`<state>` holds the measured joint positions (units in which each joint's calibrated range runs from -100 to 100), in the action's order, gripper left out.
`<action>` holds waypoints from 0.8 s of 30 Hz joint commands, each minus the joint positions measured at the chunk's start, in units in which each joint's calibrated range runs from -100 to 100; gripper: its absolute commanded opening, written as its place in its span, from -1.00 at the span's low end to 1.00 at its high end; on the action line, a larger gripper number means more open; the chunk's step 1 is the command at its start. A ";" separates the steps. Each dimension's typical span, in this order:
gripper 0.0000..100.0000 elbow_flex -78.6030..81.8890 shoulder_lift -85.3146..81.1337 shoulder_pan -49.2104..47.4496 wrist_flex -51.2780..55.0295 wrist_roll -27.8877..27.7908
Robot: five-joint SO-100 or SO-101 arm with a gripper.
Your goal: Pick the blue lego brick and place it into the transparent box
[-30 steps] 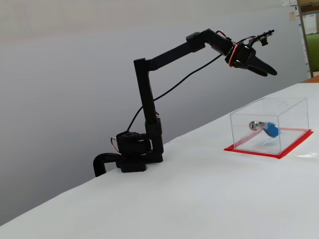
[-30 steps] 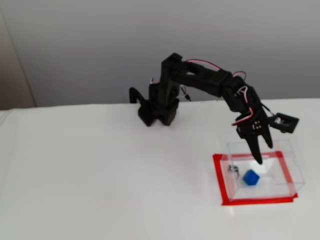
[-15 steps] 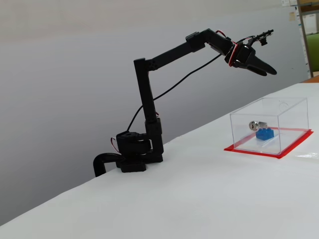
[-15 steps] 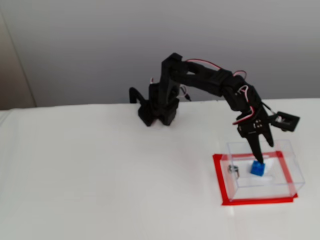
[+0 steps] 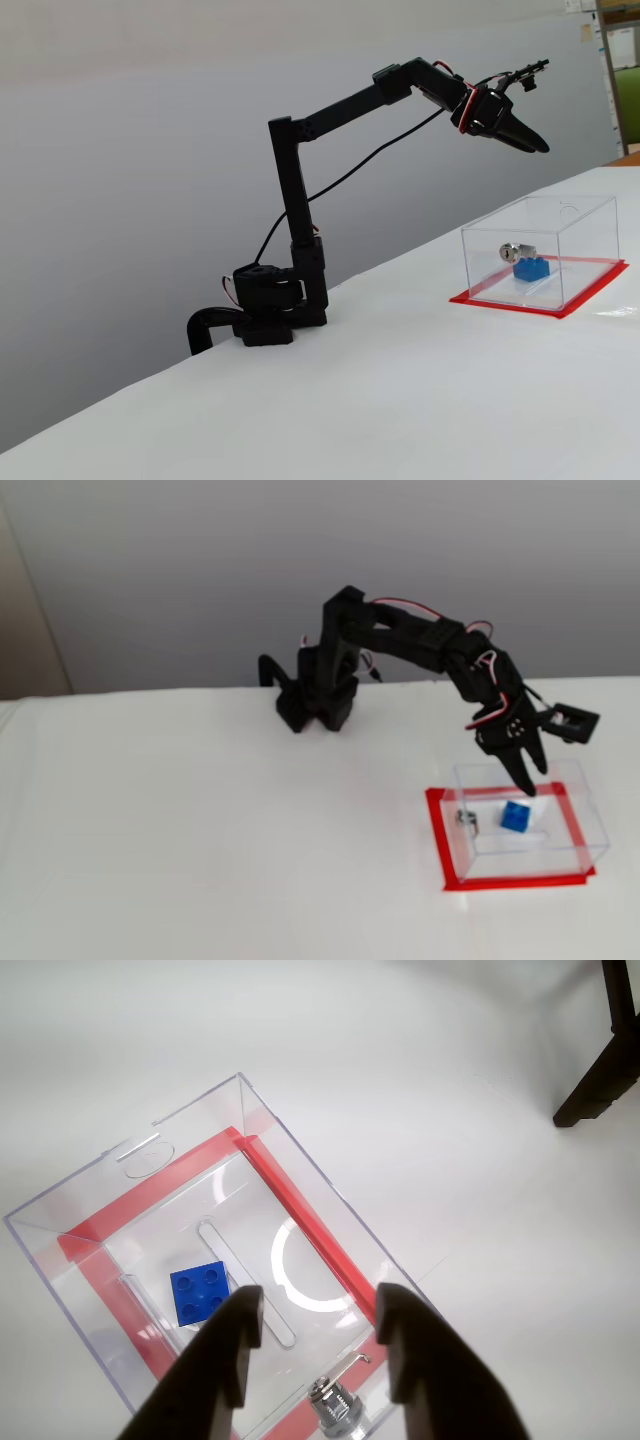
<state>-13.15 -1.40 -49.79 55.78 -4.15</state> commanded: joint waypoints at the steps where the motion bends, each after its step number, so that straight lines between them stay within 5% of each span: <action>1: -0.90 -3.40 -1.45 0.43 -0.87 0.29; 15: -0.97 -2.58 -6.03 5.53 -0.08 0.29; 24: -0.97 3.93 -15.96 16.77 -0.34 0.39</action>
<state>-11.12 -11.04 -38.03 55.96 -4.05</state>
